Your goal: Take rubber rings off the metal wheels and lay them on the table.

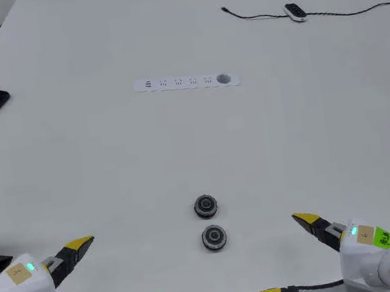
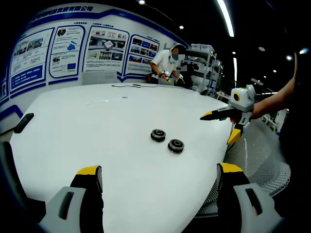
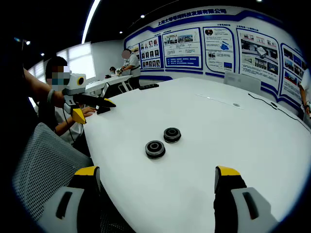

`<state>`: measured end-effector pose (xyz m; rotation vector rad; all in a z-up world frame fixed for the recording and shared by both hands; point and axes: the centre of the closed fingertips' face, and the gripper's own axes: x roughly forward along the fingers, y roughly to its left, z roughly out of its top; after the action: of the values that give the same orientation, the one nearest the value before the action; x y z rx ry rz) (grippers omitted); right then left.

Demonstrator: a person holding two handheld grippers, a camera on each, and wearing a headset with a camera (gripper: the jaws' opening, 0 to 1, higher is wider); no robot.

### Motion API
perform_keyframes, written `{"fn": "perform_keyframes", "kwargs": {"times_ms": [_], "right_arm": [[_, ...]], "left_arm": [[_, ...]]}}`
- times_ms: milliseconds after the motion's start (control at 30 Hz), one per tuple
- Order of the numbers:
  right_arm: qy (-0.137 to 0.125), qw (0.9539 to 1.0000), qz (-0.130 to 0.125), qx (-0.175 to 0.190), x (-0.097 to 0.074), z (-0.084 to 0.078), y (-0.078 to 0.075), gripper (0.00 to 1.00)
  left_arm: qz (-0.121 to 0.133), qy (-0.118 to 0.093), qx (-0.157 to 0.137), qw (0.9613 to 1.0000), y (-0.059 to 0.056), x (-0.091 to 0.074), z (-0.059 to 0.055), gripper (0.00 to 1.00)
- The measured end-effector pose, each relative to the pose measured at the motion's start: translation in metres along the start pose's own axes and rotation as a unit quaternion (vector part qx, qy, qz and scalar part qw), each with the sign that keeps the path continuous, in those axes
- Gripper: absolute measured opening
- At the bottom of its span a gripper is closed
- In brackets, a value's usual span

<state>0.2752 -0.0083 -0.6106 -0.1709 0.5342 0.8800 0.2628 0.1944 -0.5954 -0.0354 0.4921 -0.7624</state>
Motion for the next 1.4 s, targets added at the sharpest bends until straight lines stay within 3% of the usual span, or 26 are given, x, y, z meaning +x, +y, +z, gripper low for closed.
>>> {"fn": "perform_keyframes", "kwargs": {"times_ms": [667, 1400], "right_arm": [[0.014, 0.9999, 0.006, 0.001, 0.0012, -0.0055, 0.0023, 0.99], [0.016, 0.9998, 0.003, 0.009, 0.0032, -0.0052, 0.004, 0.97]], "left_arm": [[0.0, 0.0, -0.009, 1.0, 0.0064, 0.0007, -0.0037, 0.99], [-0.007, 0.011, -0.003, 0.9999, 0.0044, 0.005, -0.0043, 0.94]]}}
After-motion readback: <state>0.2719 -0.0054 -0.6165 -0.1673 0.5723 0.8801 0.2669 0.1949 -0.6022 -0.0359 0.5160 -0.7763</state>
